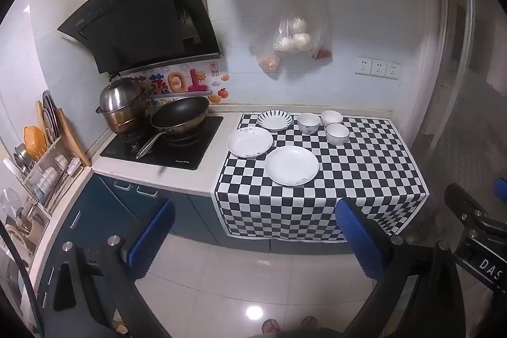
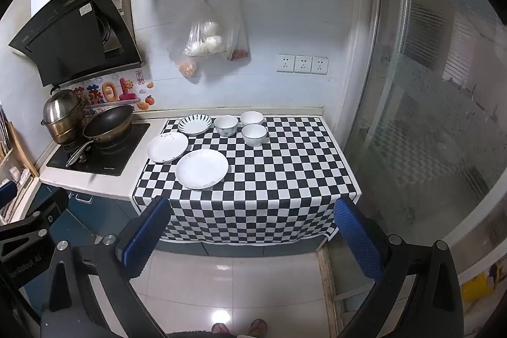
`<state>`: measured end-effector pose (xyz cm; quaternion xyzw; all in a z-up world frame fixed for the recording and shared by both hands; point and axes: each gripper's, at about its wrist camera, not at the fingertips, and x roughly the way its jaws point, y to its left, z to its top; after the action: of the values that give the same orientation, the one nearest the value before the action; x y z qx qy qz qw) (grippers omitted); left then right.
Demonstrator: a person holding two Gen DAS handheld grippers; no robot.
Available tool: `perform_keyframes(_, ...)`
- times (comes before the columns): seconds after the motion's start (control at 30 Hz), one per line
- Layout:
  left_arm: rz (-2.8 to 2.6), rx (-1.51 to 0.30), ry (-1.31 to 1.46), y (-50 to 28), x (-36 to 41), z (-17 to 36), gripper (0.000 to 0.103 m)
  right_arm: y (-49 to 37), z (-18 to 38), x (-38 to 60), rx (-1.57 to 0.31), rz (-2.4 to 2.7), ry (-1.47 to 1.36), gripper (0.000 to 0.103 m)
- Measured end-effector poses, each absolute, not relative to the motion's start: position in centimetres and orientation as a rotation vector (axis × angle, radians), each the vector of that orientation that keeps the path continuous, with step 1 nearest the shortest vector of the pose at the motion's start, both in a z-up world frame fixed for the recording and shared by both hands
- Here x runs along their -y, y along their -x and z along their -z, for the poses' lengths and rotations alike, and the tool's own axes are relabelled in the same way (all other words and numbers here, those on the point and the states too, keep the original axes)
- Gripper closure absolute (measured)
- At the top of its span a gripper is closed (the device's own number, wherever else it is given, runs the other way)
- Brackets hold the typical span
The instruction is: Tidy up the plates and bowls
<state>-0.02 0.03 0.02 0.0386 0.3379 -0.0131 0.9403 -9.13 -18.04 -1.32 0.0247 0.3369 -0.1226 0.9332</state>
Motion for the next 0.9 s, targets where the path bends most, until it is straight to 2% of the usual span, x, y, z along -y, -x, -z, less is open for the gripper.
perform_keyframes(0.9, 0.026, -0.694, -0.083, -0.4, 0.4, -0.3, 0.0, 8.7, 0.1, 18.7, -0.679, 0.26, -0.047, 0.0)
